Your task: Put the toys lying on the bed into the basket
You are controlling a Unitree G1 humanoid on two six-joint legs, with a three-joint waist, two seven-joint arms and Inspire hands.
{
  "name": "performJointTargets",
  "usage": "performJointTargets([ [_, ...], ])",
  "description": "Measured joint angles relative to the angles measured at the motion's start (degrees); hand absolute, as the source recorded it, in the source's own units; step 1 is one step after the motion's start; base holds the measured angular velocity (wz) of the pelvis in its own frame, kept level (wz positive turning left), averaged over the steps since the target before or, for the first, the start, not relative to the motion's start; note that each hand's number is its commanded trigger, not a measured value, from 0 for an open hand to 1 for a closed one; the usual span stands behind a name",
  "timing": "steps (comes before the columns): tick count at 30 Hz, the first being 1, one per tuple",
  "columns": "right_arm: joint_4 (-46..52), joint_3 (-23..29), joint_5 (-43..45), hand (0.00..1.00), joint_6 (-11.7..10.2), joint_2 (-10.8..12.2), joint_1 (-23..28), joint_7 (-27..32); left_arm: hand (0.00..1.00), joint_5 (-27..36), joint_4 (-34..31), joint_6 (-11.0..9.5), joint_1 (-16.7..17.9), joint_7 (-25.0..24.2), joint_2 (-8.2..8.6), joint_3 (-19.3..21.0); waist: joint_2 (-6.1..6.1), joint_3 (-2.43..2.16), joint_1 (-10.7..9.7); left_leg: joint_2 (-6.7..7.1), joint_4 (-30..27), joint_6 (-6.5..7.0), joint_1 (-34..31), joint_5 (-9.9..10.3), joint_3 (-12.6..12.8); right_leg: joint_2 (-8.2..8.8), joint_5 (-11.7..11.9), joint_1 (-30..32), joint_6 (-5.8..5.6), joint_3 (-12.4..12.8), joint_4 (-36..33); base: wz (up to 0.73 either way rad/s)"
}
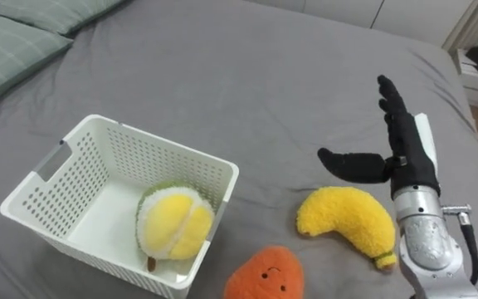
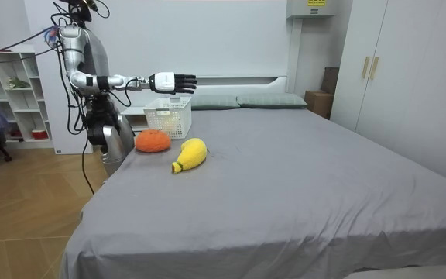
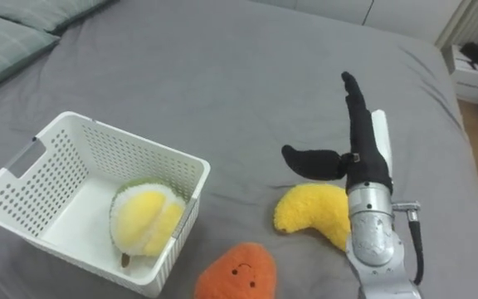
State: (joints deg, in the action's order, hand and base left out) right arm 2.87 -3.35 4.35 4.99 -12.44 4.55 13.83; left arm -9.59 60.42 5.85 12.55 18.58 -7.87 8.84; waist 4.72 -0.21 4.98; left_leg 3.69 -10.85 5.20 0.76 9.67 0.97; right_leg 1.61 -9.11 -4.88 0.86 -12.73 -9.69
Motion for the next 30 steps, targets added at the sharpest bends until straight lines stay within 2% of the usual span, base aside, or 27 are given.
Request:
performJointTargets([
  [5, -3.8, 2.1, 0.5, 0.0, 0.1, -0.1, 0.5, -0.2, 0.0, -0.2, -0.3, 0.4, 0.5, -0.1, 0.13, 1.9, -0.07, 0.06, -0.5, -0.01, 0.2, 0.0, 0.2, 0.0, 0.2, -0.01, 0.0, 0.1, -0.03, 0.0, 0.0, -0.02],
  [11, -5.0, 3.1, 7.2, 0.0, 0.7, -1.3, 1.1, -1.4, 0.0, -0.3, -1.1, 1.3, 1.4, -0.3, 0.05, 3.0, 0.25, 0.08, -1.3, -0.05, 0.2, 0.01, 0.0, 0.0, 0.3, -0.03, 0.0, 0.2, -0.05, 0.0, 0.0, 0.0],
  [13, -7.5, 3.0, 9.8, 0.0, 1.1, -1.3, 1.1, -2.6, 0.0, -0.7, -1.2, 1.3, 1.5, -0.3, -0.19, 3.7, 0.7, 0.34, -1.2, -0.05, 0.2, 0.01, 0.3, 0.0, 0.3, -0.04, 0.0, -0.1, -0.05, 0.0, 0.0, 0.0],
  [16, -11.7, 3.0, 11.0, 0.0, 1.3, -1.6, 1.1, -3.2, 0.0, -0.8, -1.6, 1.3, 1.6, -0.3, -0.57, 4.1, 1.33, 0.29, -1.0, -0.02, 0.2, 0.04, 0.3, 0.0, 0.1, -0.01, 0.0, -0.1, -0.05, 0.0, 0.0, 0.0],
  [23, -16.8, 3.3, 11.8, 0.0, 1.4, -2.5, 0.4, -3.3, 0.0, -2.5, -3.2, 1.2, 2.3, -0.4, -0.6, 4.2, 1.67, 0.35, 0.1, 0.08, 0.1, 0.06, 0.3, 0.0, -0.3, 0.04, 0.0, -0.2, -0.07, -0.2, -0.1, 0.01],
  [28, -23.0, 3.3, 12.0, 0.0, 1.3, -2.6, -1.4, -3.2, 0.0, -3.1, -3.2, 1.3, 3.3, -0.5, -0.84, 4.2, 2.25, 0.55, 0.1, 0.15, -0.3, 0.07, -0.3, 0.1, -0.8, 0.09, 0.0, -0.1, -0.06, -0.9, 0.0, 0.06],
  [30, -25.8, 3.2, 12.0, 0.0, 2.3, -2.8, -1.5, -3.2, 0.0, -3.6, -3.2, 1.6, 3.5, -1.2, -1.26, 3.9, 2.62, 0.72, 0.4, 0.21, -0.6, 0.08, -1.0, 0.1, -1.2, 0.16, 0.0, 0.3, -0.07, -1.5, 0.0, 0.13],
])
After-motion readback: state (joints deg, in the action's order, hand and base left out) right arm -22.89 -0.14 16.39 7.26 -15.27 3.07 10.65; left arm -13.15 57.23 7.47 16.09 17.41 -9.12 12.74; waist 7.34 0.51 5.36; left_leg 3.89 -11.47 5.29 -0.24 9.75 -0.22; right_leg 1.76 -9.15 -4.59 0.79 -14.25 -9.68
